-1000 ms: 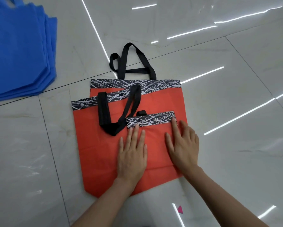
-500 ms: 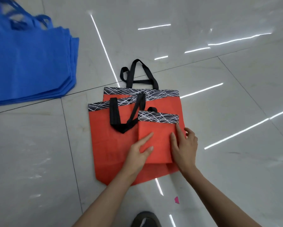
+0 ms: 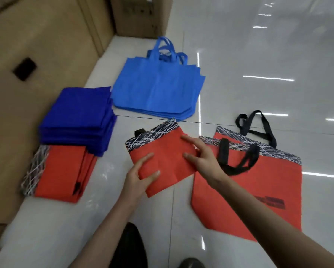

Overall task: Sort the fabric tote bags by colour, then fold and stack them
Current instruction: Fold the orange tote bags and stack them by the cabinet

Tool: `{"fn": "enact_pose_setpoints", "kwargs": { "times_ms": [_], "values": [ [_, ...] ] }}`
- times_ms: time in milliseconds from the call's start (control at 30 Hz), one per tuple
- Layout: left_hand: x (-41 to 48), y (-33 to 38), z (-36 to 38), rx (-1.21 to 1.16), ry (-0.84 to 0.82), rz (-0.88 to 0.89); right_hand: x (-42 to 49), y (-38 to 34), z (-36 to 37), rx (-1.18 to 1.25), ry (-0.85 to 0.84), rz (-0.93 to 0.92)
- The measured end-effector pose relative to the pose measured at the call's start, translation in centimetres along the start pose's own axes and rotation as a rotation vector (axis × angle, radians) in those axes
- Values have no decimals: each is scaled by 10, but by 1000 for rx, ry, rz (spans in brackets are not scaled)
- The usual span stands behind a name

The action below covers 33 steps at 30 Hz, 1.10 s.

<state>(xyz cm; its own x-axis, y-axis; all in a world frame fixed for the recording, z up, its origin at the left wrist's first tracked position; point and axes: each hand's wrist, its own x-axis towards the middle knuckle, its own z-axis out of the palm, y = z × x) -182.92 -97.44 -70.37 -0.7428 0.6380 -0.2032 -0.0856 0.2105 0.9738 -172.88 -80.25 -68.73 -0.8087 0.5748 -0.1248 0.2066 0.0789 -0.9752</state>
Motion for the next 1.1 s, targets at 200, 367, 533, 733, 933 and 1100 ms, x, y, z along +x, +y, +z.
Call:
{"fn": "enact_pose_setpoints", "kwargs": {
  "times_ms": [200, 367, 533, 733, 933, 1100],
  "values": [
    [-20, -29, -94, 219, 433, -49, 62, -38, 117, -272, -383, -159],
    [-24, -57, -141, 420, 795, -124, 96, -56, 217, -558, -663, -437],
    [-10, -96, -184, 473, 914, -237, 112, -36, 293, -759, -764, -517],
    [8, -139, -203, 768, 943, -371, 130, 8, 333, -1154, -730, -808],
    [13, -164, -199, 761, 821, -531, 135, 60, 335, -1131, -899, -776],
    [15, -172, -197, 887, 854, -547, 138, 73, 337, -1139, -871, -781]
  ]
}}
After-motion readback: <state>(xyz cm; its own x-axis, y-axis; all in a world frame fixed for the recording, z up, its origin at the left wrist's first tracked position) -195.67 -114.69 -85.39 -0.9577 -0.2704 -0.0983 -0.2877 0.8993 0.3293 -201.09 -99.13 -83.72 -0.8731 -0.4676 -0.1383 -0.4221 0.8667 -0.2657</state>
